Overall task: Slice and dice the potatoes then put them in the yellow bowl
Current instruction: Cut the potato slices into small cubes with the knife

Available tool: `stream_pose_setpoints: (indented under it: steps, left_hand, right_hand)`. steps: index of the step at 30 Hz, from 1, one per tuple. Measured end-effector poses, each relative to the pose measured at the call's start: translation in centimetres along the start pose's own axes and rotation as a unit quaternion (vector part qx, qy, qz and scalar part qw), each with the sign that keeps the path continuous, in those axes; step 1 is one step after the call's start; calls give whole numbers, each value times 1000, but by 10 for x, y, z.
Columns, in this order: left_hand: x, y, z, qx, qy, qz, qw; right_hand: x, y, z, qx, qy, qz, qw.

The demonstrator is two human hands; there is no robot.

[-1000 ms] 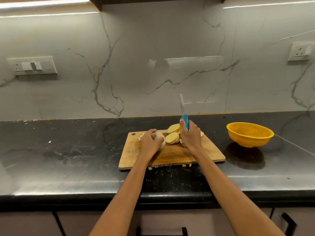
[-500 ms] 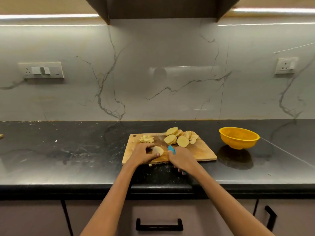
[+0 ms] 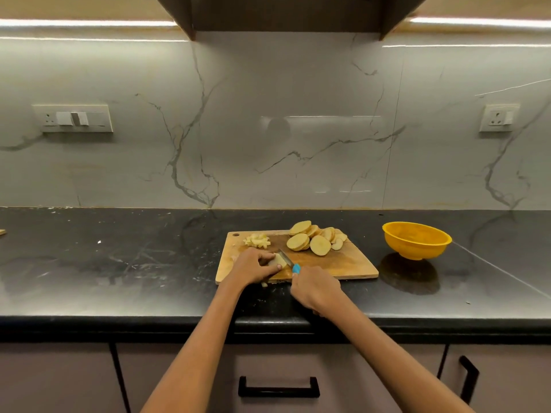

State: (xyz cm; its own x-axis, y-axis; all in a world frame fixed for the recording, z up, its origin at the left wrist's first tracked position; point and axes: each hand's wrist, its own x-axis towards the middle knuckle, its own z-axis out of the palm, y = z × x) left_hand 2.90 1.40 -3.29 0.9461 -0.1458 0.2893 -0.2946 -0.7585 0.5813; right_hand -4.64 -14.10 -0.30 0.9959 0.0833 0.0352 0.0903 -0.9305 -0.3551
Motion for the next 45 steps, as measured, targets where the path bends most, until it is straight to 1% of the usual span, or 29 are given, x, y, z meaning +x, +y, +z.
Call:
stream_pose_setpoints:
  steps: [4,7,12,19,21,24,26,28,35,38,43,45]
  left_hand:
    - [0,1,-2,-3,-3,19,1000]
    - [-1,0,-1,-7,3,18,1000]
    - [-3,2,1,7,14,14,1000]
    - [-9,2,2,25,37,16,999]
    - [-11,1,3,21,50,20,998]
    - [-12,-2,4,11,55,25,998]
    - [-11,-3,4,13,58,27,998]
    - [-11,-3,4,12,59,27,998]
    - [-8,-6,5,8,61,29,998]
    - [-6,-6,6,9,51,31,998]
    - [-3,-6,4,16,44,31,998]
    - [-4,-6,5,22,43,27,998]
  right_hand:
    - [6,-14,-13,-5,-53,2,999]
    - [4,-19,-17,-17,-56,-1,998]
    - [-11,-13,-5,-69,-18,-11,997]
    - [-38,2,-1,-80,3,-6,997]
    - [-41,8,0,-59,24,1,998]
    - [-40,11,-1,6,63,4,998]
    - [-35,9,-1,27,68,-6,997]
    - [-28,3,-1,29,59,-13,998]
    - [-14,-4,-1,19,13,5,1000]
    - [-12,-8,-2,8,-8,14,1000]
    - [-4,-26,-14,-3,-55,7,998]
    - [-3,-29,-16,-12,-59,4,998]
